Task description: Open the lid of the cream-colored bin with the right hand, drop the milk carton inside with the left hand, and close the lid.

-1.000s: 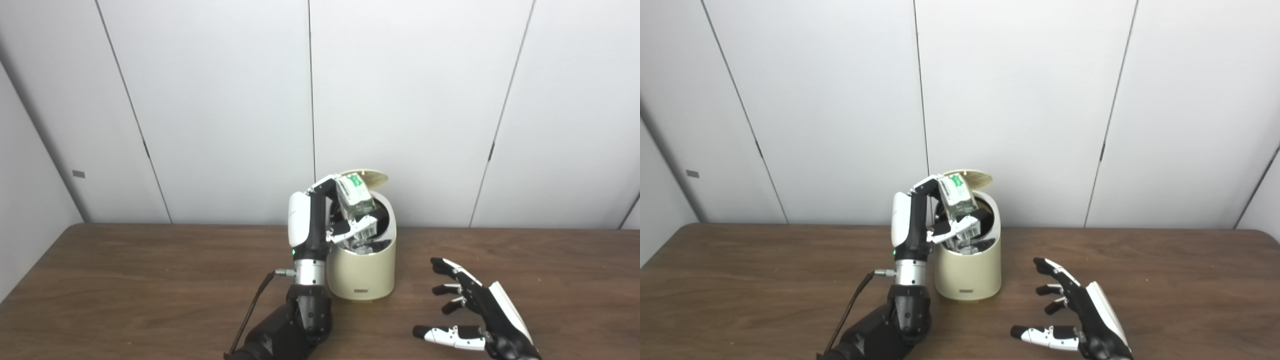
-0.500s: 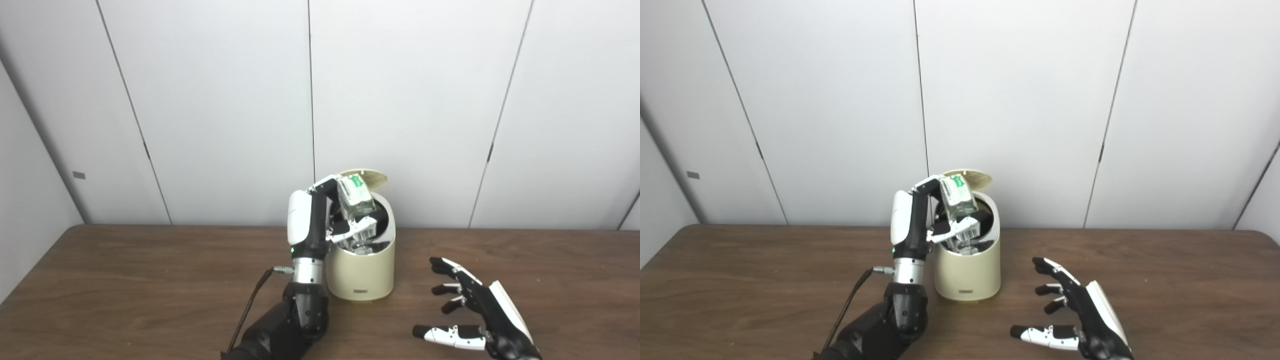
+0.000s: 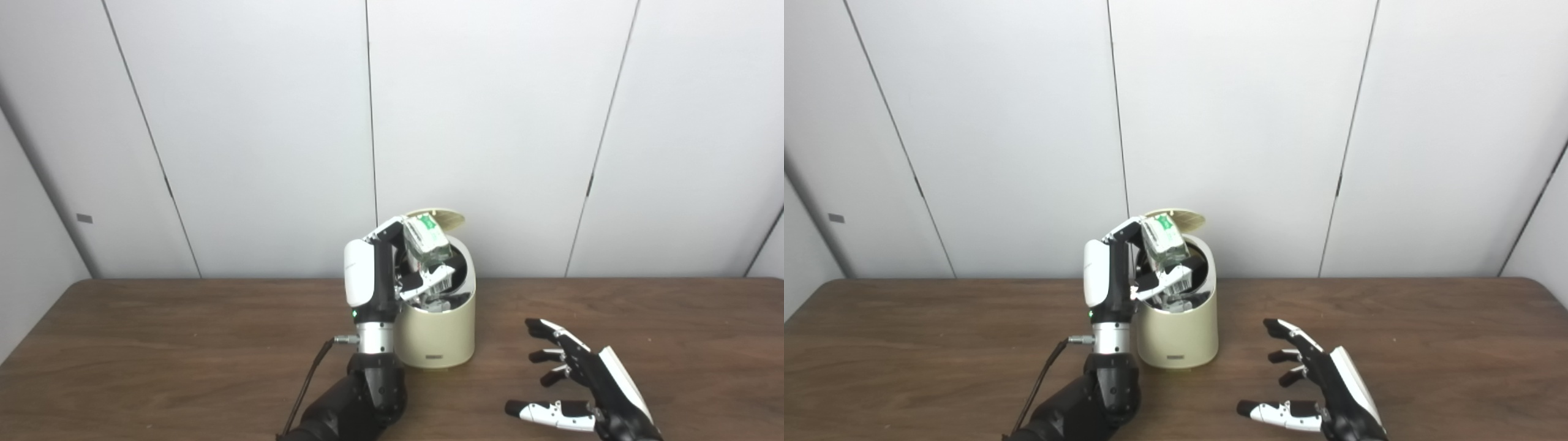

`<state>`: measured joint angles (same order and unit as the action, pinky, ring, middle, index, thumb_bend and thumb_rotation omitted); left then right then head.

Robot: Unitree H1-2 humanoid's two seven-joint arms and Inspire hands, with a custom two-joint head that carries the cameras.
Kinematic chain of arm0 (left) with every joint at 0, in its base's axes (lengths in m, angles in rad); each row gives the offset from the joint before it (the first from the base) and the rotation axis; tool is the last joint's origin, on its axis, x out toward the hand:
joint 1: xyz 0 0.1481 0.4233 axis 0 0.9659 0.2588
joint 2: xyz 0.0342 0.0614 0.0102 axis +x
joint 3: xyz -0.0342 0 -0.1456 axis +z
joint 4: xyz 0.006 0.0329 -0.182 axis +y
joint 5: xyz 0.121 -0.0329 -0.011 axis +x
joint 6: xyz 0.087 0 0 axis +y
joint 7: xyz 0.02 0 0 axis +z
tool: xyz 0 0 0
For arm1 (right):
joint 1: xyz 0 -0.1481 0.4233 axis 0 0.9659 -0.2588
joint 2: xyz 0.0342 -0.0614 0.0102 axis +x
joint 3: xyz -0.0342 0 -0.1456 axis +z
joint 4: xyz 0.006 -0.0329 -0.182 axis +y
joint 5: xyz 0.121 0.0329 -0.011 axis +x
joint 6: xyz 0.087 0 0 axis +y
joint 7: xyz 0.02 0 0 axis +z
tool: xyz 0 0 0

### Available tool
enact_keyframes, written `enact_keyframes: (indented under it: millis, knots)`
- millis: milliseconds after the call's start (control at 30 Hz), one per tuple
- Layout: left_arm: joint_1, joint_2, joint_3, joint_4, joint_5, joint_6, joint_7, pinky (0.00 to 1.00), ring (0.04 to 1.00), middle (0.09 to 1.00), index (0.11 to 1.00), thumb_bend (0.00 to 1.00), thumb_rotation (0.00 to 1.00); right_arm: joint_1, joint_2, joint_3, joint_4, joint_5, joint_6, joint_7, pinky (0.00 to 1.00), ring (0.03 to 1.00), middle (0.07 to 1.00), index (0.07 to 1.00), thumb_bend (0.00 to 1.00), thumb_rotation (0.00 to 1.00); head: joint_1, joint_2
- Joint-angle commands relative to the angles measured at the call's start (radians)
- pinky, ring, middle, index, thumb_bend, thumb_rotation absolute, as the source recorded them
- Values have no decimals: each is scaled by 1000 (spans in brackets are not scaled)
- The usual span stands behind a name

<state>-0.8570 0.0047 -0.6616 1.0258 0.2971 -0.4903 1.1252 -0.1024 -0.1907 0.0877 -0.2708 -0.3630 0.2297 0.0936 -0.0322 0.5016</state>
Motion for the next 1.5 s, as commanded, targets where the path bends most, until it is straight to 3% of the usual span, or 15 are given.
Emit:
enact_keyframes:
  millis: [0,233,533,733,833,1200,1467]
  knots:
    - [15,12,0,43,-4,20,6,375,442,499,489,505,0,-20,-8,-7,-36,10,-24,-2,548,728,849,830,650,180,3,1]
    - [8,8,-30,85,42,20,74,372,443,493,490,505,0,-19,-15,-10,-36,18,-25,2,551,730,852,830,645,174,6,7]
    - [7,-12,-23,142,86,20,129,387,452,482,490,505,0,-17,-17,-10,-34,18,-34,2,540,729,859,827,639,168,9,12]
    - [8,-23,-18,161,105,20,131,400,458,481,485,505,0,-21,-23,-7,-28,20,-46,4,540,727,859,823,631,170,11,16]
    - [11,-22,-17,168,112,20,97,403,463,480,484,504,0,-21,-24,-6,-29,19,-41,4,545,730,858,821,632,177,10,17]
    - [6,25,-174,192,218,20,62,397,453,494,482,505,0,-17,-29,-3,-29,24,-50,0,549,727,856,804,634,182,10,18]
    - [-2,42,-202,188,210,20,52,404,455,494,482,504,0,-18,-32,-5,-27,31,-55,0,553,727,857,796,636,193,8,17]
